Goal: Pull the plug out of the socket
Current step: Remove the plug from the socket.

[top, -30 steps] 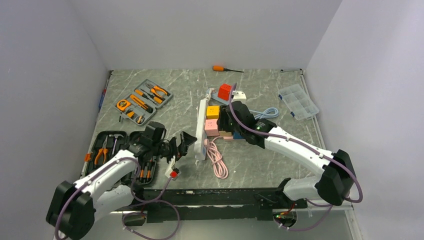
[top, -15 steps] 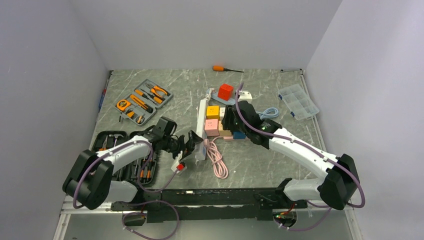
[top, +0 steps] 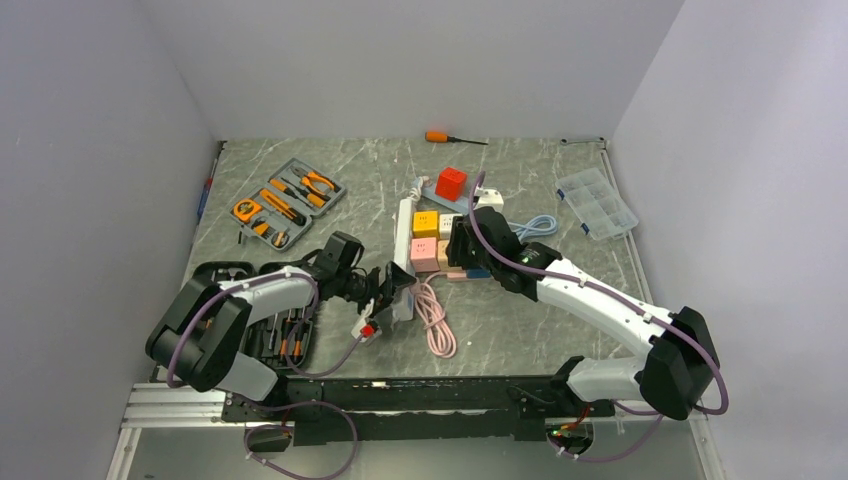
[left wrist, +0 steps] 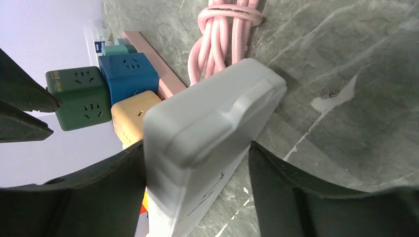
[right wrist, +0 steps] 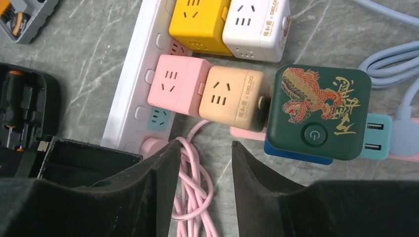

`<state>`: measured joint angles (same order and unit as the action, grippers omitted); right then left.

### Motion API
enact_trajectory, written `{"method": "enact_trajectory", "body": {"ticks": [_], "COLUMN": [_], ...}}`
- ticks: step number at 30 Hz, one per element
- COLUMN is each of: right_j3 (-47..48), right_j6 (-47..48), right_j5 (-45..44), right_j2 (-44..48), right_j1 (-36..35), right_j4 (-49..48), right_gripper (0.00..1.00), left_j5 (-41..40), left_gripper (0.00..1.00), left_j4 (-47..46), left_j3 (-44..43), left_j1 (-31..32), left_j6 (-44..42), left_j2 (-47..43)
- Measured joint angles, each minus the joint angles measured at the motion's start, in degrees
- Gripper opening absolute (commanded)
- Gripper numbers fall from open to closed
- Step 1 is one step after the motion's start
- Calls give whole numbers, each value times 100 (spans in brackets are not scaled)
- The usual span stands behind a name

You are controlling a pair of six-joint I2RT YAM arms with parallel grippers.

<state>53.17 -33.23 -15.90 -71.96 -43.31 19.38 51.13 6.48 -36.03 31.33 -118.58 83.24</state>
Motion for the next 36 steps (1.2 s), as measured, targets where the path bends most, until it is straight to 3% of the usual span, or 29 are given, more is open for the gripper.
{"method": "enact_trajectory", "body": {"ticks": [1, 4, 7, 18, 22, 25, 29, 36], "right_j3": [0, -33, -81, -243, -544, -962, -1641, -1867], "right_j6": [0, 0, -13, 92, 334, 640, 1167, 1928], "right_j5": [0, 0, 0, 164, 404, 516, 540, 195], "right_j2": [0, 0, 0, 24, 177, 411, 844, 772], "right_j1": [0, 0, 0, 0, -61, -293, -815, -1368], "right_j4": [-2, -22, -24, -223, -520, -970, -1757, -2653], "right_gripper": [44, 44, 43, 41, 56, 62, 64, 66], "left_j5": [2, 2, 61, -201, -470, -627, -761, -966], "left_gripper": [59, 27, 13, 10, 11, 11, 11, 9], "left_j4": [-17, -63, -328, -1172, -1093, -896, -695, -525], "left_j3": [0, 22, 197, 1043, 1110, 1088, 986, 876], "left_j1": [0, 0, 4, 15, 0, -50, -87, -125], "left_j6": [-2, -4, -2, 144, 240, 341, 575, 1034], "left_j2": [0, -15, -63, -739, -1117, -1373, -1596, -1882]}}
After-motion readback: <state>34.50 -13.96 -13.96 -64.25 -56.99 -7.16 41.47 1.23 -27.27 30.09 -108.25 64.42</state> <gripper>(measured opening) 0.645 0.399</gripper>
